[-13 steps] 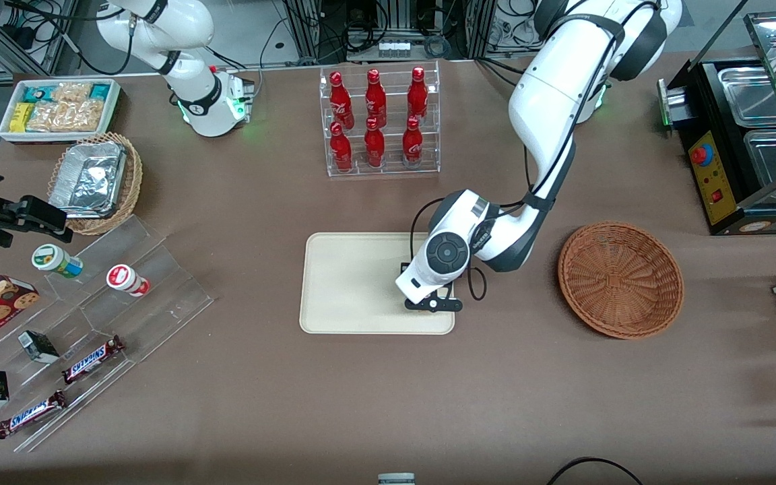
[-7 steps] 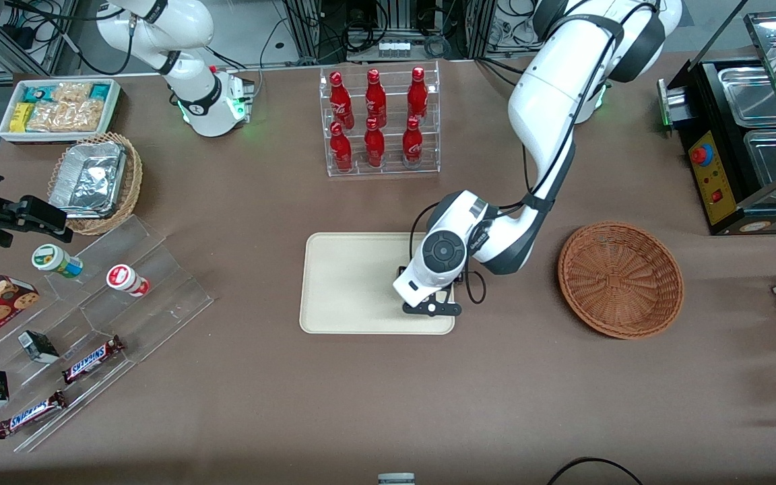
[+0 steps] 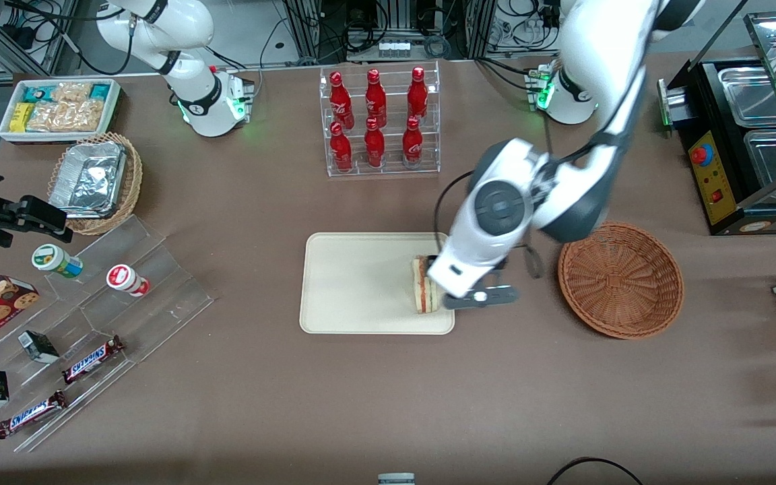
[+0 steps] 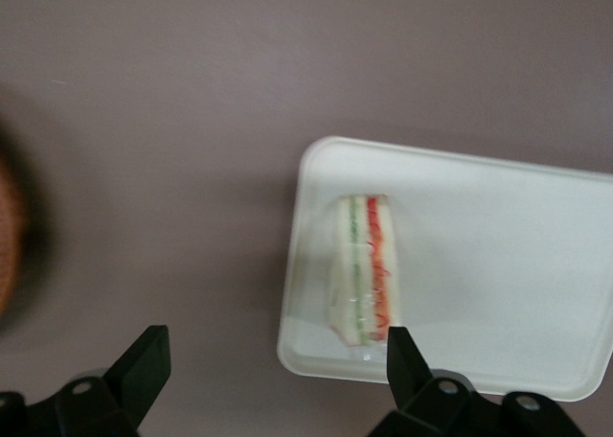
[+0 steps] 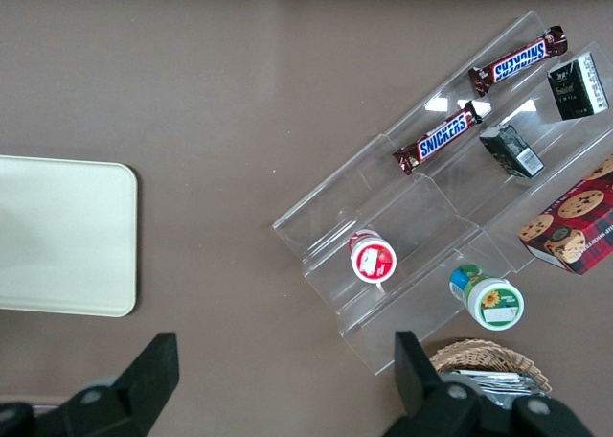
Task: Place sandwich from basket to tray
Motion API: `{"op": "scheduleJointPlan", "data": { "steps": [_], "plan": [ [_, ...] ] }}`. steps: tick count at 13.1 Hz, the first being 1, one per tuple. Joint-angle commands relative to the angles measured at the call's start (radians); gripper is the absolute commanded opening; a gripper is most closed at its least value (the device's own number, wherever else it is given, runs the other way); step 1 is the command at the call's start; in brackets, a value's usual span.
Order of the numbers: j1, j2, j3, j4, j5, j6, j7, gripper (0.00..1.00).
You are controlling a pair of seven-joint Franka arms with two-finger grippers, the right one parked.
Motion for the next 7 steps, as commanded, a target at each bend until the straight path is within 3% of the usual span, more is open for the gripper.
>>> {"op": "scheduleJointPlan", "data": {
  "steps": [1,4,7],
  "plan": [
    [0.100,-0.092,-0.009,-0.040,0.013,-0.085,-0.006,1.00],
    [0.224,-0.181,-0.009,-0.090,0.013,-0.118,0.018,1.00],
    [0.330,-0.326,-0.009,-0.218,0.013,-0.118,0.161,1.00]
  ]
}}
